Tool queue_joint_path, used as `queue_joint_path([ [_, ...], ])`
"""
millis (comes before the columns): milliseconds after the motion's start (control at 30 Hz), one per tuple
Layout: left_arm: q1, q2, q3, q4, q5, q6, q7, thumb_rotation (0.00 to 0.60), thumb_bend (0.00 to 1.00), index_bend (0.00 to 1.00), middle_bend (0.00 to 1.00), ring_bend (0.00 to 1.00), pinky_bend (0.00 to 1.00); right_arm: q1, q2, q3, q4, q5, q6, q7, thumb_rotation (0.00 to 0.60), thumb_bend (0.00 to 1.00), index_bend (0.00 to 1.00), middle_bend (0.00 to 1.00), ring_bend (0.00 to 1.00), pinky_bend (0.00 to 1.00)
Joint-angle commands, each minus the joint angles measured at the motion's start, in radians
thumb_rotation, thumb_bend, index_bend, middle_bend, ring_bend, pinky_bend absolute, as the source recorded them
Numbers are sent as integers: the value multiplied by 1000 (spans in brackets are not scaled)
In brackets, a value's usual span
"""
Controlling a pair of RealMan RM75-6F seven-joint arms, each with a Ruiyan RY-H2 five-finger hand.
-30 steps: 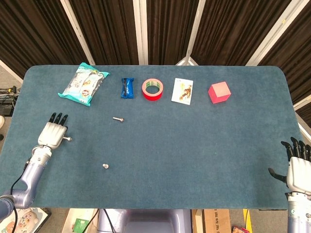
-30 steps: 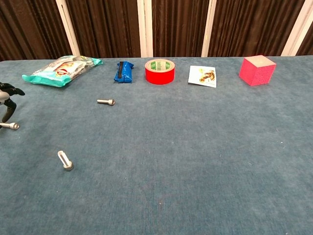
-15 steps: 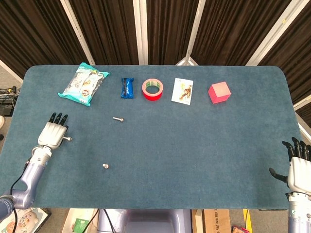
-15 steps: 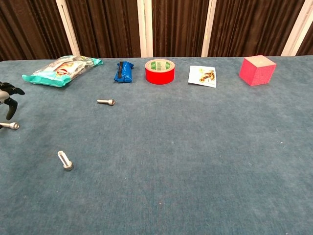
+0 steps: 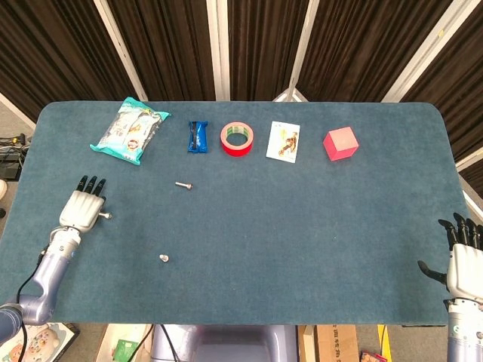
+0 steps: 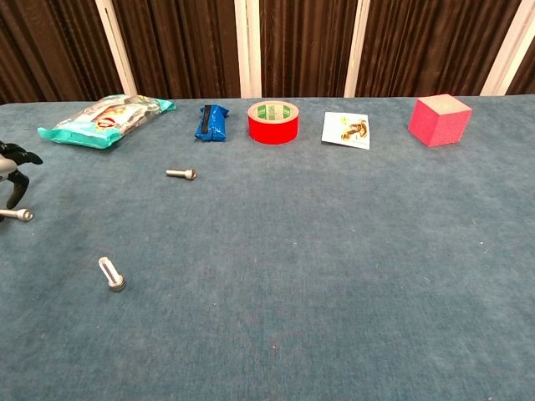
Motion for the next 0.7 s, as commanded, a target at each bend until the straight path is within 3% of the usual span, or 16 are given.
queue_joint_path([
  [33,0,-1,2,3,0,-1,11,600,469,547,46,0,0,0,0,0,0,1,0,0,600,121,216,95,51,0],
  [400,0,-10,-3,14,-11,-7,24,600,469,480,45,0,0,0,-2,2,2,1,2,-1,600,121,215,95,51,0],
  [700,-1,-16,1,13,-4,-7,27,600,478,539,46,0,0,0,-2,3,3,2,3,-1,600,121,215,95,51,0],
])
